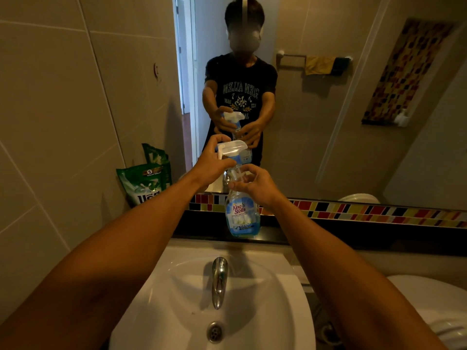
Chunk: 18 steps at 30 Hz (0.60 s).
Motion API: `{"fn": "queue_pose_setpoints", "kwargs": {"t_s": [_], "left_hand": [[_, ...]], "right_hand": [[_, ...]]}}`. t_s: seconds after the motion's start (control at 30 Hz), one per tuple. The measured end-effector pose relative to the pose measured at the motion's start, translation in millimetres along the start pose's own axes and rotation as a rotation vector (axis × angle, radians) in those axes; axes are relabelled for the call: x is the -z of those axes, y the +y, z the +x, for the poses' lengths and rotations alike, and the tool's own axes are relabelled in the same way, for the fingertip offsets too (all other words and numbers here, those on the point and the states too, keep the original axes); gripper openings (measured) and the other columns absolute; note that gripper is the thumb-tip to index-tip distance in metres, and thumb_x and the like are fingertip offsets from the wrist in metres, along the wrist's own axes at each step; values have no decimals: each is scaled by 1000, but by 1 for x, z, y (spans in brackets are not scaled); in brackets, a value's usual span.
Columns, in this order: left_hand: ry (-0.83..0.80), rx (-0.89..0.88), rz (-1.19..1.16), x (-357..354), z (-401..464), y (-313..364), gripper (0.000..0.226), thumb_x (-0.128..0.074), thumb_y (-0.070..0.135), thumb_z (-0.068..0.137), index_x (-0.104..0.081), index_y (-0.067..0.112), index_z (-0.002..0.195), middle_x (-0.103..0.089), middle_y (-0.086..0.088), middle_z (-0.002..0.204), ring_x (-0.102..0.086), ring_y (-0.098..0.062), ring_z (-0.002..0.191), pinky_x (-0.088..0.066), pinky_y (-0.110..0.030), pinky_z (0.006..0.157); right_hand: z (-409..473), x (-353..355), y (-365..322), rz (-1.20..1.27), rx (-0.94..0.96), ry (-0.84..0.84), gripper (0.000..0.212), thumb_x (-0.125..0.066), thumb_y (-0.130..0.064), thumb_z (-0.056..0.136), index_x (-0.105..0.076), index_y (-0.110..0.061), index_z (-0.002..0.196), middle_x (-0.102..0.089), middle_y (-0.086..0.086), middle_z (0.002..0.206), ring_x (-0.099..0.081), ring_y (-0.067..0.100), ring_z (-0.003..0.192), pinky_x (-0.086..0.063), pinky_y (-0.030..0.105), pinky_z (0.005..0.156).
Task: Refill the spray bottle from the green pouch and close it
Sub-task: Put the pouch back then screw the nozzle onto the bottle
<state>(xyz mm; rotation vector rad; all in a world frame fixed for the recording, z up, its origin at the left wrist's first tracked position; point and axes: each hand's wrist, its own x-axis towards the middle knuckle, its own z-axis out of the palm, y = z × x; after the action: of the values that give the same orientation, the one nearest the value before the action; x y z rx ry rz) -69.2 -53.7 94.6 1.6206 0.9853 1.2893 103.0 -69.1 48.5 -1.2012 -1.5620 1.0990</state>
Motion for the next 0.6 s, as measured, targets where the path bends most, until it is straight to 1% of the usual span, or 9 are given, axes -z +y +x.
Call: {"fn": "queue_pose_setpoints", "kwargs": {"t_s": [0.1,0.17,0.23,0.3,0.4,0.5,0.57,0.6], "left_hand": [[2,-29,-23,-2,-1,0,59,-76,9,86,-41,20,132,-53,-5,124,-62,-22,106,-58,-20,70],[0,-47,-19,-2,-1,1,56,-76,8,86,-42,23,128,-52,-6,124,-62,-25,108,-59,-24,74],[-6,-35,-4,0,0,2,53,-74,5,86,-44,25,125,-51,-6,125,-62,-27,110,-59,-23,72],[-1,-10,17,1,1,3,52,-71,2,87,-46,25,127,-51,-7,127,-61,-29,113,-58,-19,69],[6,-7,12,0,-1,3,54,-70,2,88,-43,24,129,-51,-6,127,-60,-28,114,-57,-17,67],[19,-62,12,-2,-4,0,56,-76,10,86,-41,25,126,-53,-4,123,-62,-24,107,-60,-28,78],[26,-74,30,-2,-5,0,57,-77,10,86,-40,25,126,-52,-4,125,-62,-25,109,-60,-35,85],[23,-70,33,-1,-4,1,57,-76,8,86,-40,25,127,-51,-4,127,-61,-26,111,-61,-35,85]], "right_hand": [[-1,0,-3,-18,5,-12,52,-87,-19,81,-62,-15,128,-75,9,107,-75,25,95,-64,47,87],[-1,0,-4,-18,0,-14,52,-87,-20,81,-63,-16,126,-76,9,107,-76,26,96,-64,47,87],[-1,0,-4,-9,-7,-6,51,-87,-20,81,-63,-16,125,-75,9,106,-75,27,96,-63,47,88],[-2,1,-4,-6,-14,-2,51,-86,-19,82,-62,-16,126,-74,10,109,-75,28,98,-63,48,89],[-3,0,-4,-9,-13,-6,50,-86,-18,82,-62,-16,126,-74,12,111,-75,28,98,-63,49,88],[-4,-3,-8,-27,3,-9,50,-87,-19,81,-63,-15,125,-75,13,108,-75,29,97,-64,46,86],[-6,-4,-10,-33,8,-12,50,-86,-18,82,-63,-14,126,-75,12,106,-75,26,95,-64,43,84],[-7,-5,-11,-31,7,-14,49,-85,-18,83,-62,-14,127,-75,11,103,-75,24,92,-64,40,82]]}}
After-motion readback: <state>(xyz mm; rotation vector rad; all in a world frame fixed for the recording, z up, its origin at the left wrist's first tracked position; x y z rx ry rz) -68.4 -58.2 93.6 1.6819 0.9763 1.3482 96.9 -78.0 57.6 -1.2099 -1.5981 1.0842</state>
